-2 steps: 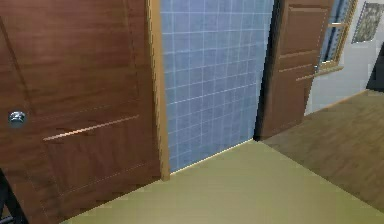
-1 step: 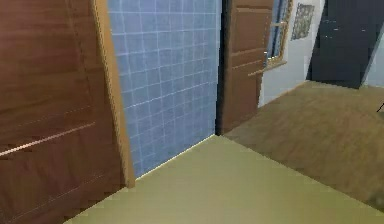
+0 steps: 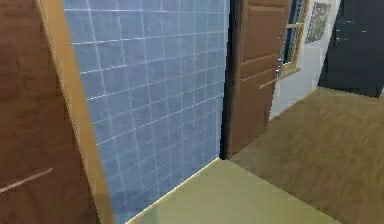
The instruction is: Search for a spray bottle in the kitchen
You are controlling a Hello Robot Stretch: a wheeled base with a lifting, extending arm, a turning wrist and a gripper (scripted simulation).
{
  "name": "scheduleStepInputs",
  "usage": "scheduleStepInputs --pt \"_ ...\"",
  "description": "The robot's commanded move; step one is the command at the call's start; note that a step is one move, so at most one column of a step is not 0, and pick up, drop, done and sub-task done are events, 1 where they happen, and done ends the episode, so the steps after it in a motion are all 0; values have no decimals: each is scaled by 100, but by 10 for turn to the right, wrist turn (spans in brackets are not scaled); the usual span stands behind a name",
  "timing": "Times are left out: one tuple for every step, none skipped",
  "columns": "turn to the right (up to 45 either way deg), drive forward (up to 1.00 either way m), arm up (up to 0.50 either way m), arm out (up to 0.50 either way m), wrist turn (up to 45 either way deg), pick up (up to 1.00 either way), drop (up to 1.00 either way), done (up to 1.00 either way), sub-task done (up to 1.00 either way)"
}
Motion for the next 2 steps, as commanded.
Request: scheduleStepInputs --pt "390 0 0 0 0 0 0 0 0" --pt "0 100 0 0 0 0 0 0 0"
